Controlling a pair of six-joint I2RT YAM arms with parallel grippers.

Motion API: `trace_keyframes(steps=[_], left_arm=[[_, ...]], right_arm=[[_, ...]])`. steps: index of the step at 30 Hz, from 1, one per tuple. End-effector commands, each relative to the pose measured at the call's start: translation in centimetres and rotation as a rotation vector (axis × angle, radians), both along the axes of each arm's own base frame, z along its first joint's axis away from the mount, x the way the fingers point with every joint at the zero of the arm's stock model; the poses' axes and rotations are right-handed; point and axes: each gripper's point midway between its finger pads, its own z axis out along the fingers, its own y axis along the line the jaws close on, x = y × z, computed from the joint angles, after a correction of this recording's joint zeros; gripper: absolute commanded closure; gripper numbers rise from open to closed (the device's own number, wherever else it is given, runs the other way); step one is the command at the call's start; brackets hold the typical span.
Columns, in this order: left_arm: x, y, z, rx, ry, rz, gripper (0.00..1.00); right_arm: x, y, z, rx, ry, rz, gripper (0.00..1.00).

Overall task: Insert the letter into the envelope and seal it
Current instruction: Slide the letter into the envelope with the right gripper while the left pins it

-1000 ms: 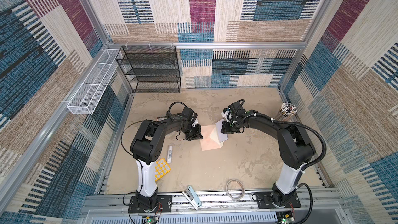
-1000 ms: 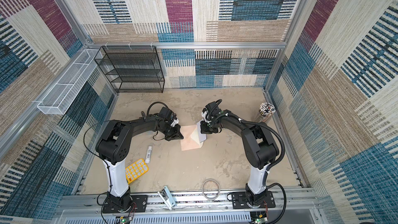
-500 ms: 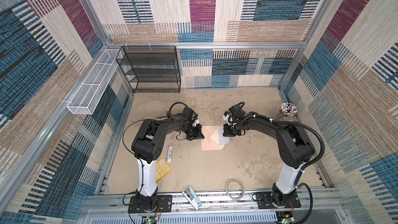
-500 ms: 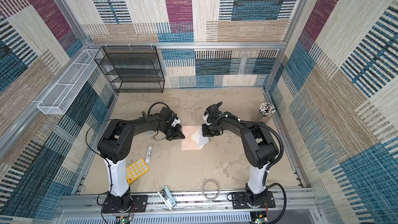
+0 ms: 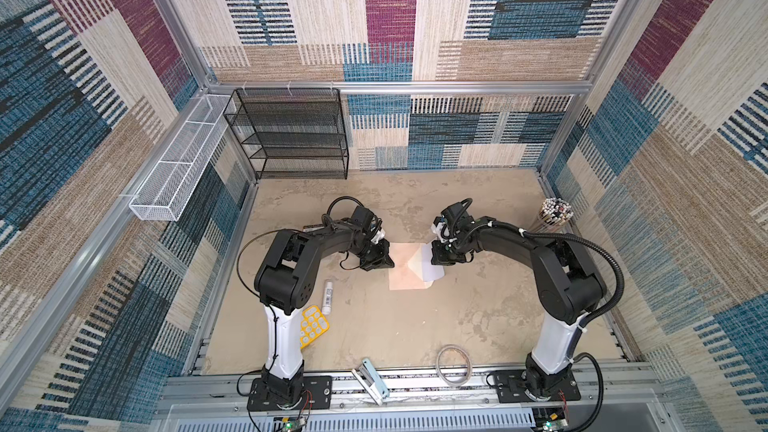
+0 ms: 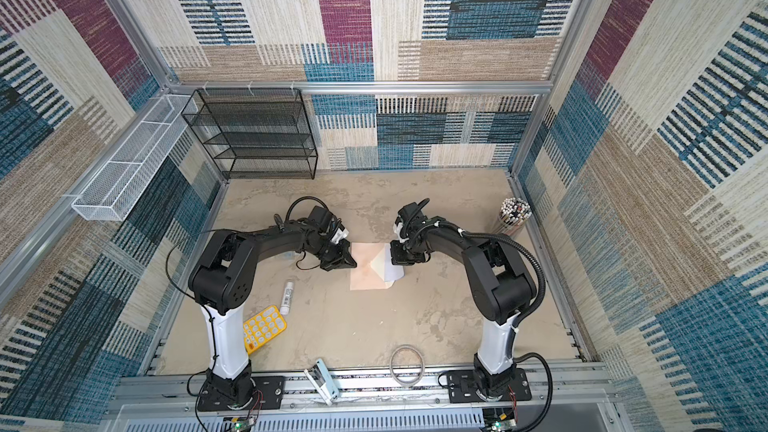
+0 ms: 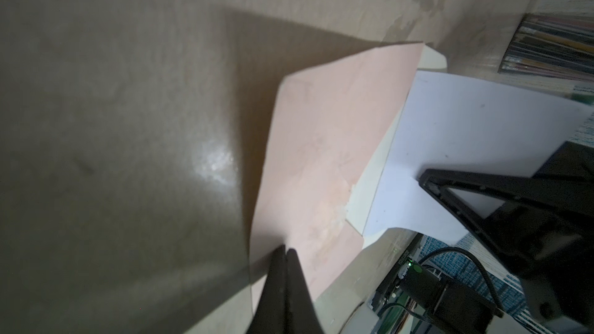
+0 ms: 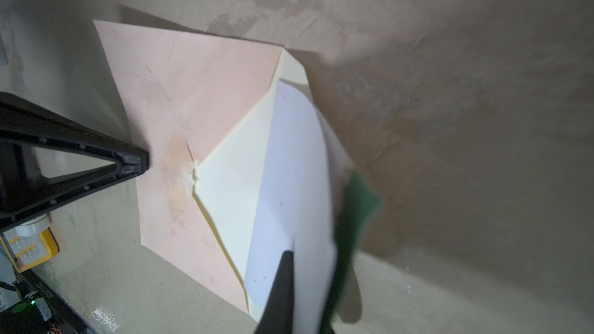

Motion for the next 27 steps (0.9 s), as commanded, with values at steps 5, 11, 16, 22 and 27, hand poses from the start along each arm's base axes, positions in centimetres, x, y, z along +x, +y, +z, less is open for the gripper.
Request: trace_keyframes(steps=[5,11,16,22,27], left_arm=[[-1.5,2.5,-2.7,0.158,0.049,0.008,1.00],[-1.3,2.4,-2.4,0.152,0.044,0.005,1.00],[-1.2,2.3,-2.5,0.146,0.045,0.004,1.00],[-1.3,2.1,-2.5,0.141,0.047,0.000,1.00],[-1.3,2.2,-2.5,0.139,0.048,-0.001,1.00]], right_arm=[[0.0,-0.1,-0.8,-0.015,0.032,-0.020,0.95],[0.2,0.1,-1.0,-0.010,0.037,-0.017,0.95],[0.4,0.4,-1.2,-0.003,0.042,-0.015,0.95],[0.5,0.8,-1.0,0.020,0.046,-0.011,0.95],[0.7,1.4,-0.3,0.055,0.039,-0.007,0.96]])
